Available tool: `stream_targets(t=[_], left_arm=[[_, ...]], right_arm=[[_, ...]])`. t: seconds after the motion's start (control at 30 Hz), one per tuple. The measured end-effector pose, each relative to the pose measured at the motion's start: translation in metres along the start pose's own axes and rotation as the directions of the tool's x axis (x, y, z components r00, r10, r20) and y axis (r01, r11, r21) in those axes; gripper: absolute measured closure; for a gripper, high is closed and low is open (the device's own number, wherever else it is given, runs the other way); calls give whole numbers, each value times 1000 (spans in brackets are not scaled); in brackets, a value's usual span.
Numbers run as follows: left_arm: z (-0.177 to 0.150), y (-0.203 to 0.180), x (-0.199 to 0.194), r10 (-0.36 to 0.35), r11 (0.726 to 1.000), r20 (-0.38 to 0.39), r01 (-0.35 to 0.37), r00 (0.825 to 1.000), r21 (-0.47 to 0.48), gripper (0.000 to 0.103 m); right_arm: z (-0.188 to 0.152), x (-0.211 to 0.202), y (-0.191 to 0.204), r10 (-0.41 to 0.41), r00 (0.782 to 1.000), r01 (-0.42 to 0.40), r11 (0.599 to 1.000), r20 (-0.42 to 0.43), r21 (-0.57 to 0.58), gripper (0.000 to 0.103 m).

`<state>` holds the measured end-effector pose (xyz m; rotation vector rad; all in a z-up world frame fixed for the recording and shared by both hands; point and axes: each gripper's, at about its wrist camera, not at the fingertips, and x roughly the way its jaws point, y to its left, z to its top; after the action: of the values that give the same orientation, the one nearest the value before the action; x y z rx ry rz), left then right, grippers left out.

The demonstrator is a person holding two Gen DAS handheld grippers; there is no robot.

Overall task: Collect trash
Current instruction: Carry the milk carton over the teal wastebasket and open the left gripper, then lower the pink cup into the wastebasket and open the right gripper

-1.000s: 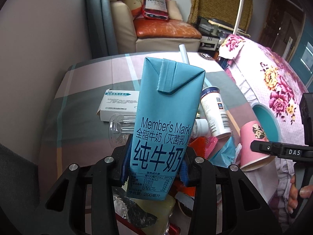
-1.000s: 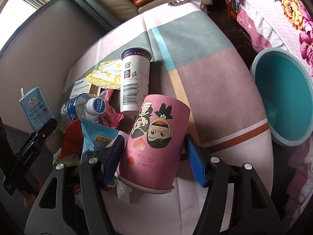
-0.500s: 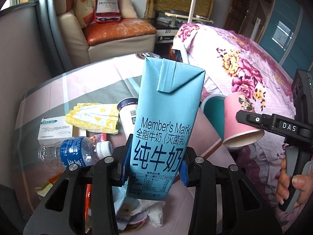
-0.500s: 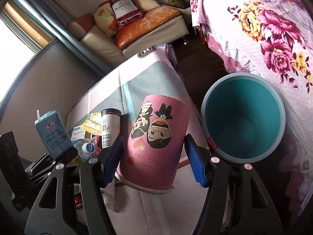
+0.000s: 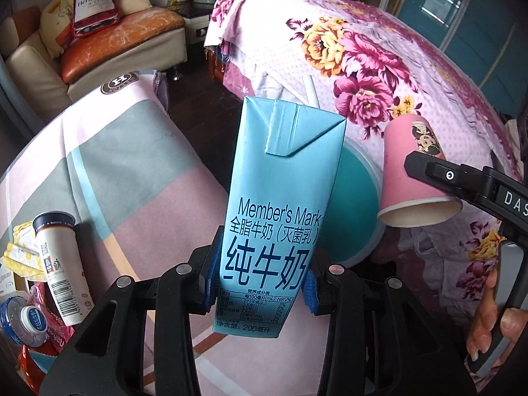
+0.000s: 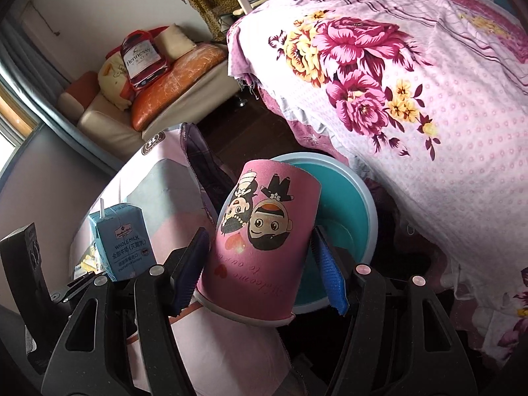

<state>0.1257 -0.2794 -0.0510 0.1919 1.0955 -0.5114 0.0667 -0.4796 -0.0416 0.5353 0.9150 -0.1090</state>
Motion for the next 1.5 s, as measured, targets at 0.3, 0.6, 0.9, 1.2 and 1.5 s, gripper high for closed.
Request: stream_targets(t=[0.3,0.6,0.9,1.2,1.5], left_arm=[[13,-27,41,4,999,-67,-1,998,36,62],[18,-35,56,30,998,-74,-26,997,52,39],[17,-32,47,47,997,-45,-45,998,55,18],[10,-7,27,31,999,-22,-32,999,-8,12],[-8,20,0,30,997,0,-30,1000,-68,12]], right_arm=[[6,21,-26,-53,998,54,998,-20,19,42],[7,29,-35,-65,997,66,997,-48,27,42],[8,35,-32,-73,995,74,997,-65,17,41],[8,42,-22,-84,992,84,996,-97,-2,37],[-3,41,3,-91,988,87,996,-128,-34,27]])
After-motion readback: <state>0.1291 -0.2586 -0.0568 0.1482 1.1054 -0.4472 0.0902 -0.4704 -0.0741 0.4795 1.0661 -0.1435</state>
